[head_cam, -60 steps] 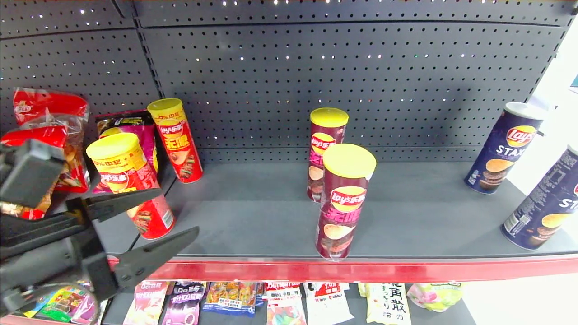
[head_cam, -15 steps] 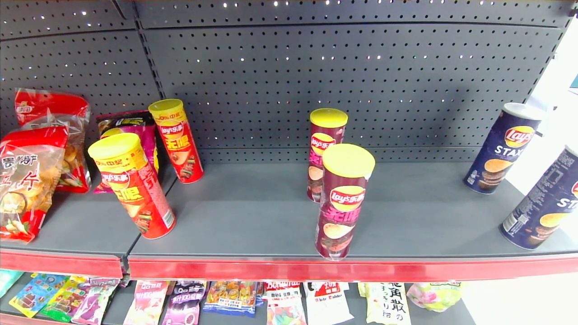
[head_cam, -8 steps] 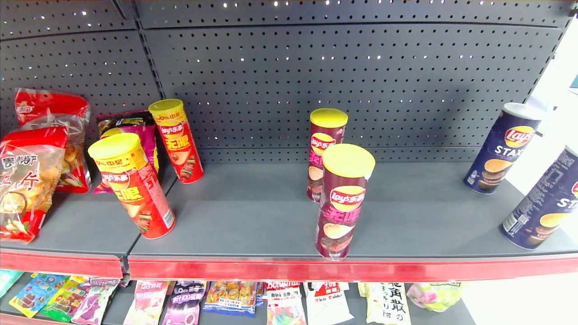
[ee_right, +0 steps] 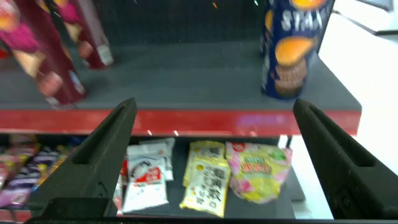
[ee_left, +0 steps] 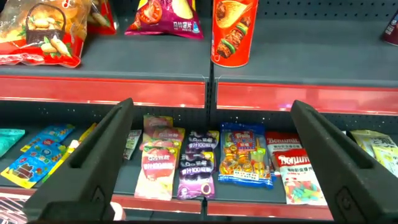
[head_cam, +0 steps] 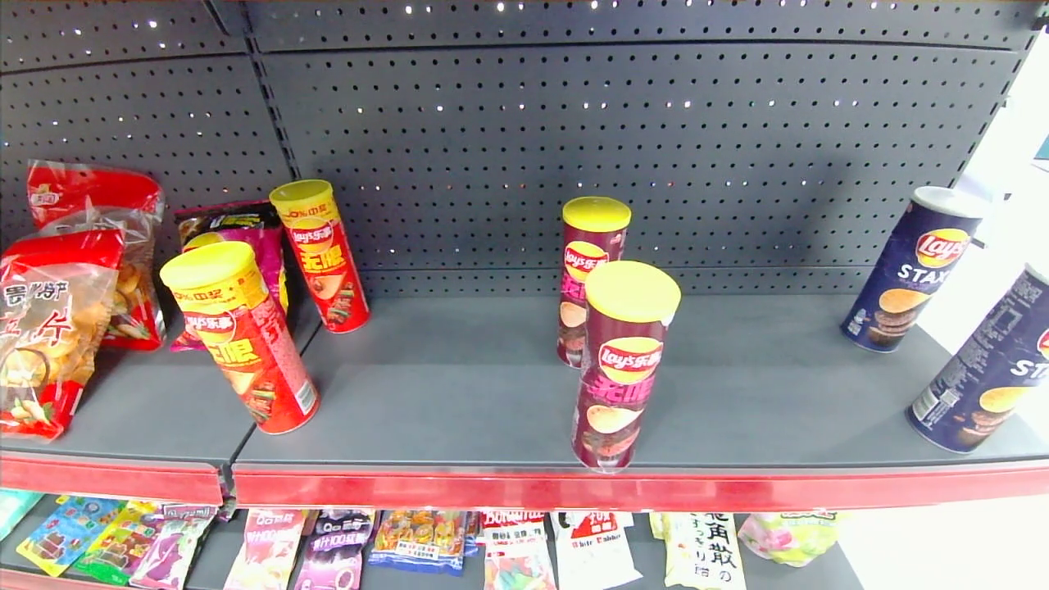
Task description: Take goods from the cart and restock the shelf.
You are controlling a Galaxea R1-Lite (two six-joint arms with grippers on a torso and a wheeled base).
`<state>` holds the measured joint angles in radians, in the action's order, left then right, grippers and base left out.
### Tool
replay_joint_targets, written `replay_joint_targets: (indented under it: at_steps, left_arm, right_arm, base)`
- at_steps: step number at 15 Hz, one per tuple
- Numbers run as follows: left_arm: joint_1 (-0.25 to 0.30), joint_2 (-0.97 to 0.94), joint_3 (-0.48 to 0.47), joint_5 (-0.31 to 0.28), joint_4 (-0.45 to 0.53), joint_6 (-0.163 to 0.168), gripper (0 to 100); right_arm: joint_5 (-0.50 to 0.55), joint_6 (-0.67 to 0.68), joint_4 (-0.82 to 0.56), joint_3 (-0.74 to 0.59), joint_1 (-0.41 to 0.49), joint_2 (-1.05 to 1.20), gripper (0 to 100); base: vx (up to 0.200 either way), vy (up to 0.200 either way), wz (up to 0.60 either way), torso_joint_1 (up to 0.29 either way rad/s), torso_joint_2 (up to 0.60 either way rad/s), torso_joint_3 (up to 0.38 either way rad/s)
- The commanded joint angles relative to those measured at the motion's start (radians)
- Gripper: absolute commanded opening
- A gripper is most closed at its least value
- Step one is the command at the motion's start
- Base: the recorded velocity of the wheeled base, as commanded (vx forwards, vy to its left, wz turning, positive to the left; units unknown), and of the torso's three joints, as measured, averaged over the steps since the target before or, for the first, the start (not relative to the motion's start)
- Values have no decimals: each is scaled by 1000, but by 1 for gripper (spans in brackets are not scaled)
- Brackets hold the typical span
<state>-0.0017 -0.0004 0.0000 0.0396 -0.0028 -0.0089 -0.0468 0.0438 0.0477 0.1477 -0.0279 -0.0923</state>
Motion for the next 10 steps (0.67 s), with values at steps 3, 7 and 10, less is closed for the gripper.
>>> replay_joint_targets:
  at_steps: [3,7,10]
  left_arm:
    - [0,0,0,0,0,0,100]
    - [0,0,0,0,0,0,100]
    - [0,0,0,0,0,0,100]
  right_arm:
    - [-91,-76,23,441,-173,-708,100]
    - [-82,-71,21,510,-274,-966,100]
    - [18,-55,23,495,-405,-1120,100]
  base:
    - [0,0,0,0,0,0]
    - [0,0,0,0,0,0]
    - [0,0,0,0,0,0]
